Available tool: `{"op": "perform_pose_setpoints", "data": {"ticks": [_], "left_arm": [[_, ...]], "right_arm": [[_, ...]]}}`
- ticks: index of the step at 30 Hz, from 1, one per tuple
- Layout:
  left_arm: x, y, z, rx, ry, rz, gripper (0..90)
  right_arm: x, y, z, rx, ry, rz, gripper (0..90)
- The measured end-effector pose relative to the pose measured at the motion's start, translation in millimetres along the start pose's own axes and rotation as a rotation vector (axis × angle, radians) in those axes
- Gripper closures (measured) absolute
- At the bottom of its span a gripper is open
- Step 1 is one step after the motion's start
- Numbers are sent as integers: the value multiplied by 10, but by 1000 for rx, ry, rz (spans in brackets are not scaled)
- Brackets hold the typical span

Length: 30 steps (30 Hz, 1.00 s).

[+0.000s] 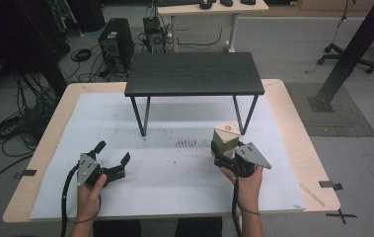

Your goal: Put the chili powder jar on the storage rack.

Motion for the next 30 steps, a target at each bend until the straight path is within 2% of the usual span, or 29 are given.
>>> {"op": "perform_pose_setpoints", "data": {"ticks": [12,30], "left_arm": [[0,0,0,0,0,0,5],[0,1,0,0,-1,0,4]], "right_arm": [[126,-9,-142,-5,13,6,301],[353,13,-487,2,15,26,302]]}}
Point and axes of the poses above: each handheld gripper's, and its own axes: y roughly backward along the jaws, z roughly out of its underside, x roughly to its right, the point moved 8 cm from there along -y, roughly forward along the jaws, and after that the axes turned 13 degrees about y, right-handed, at the moved point
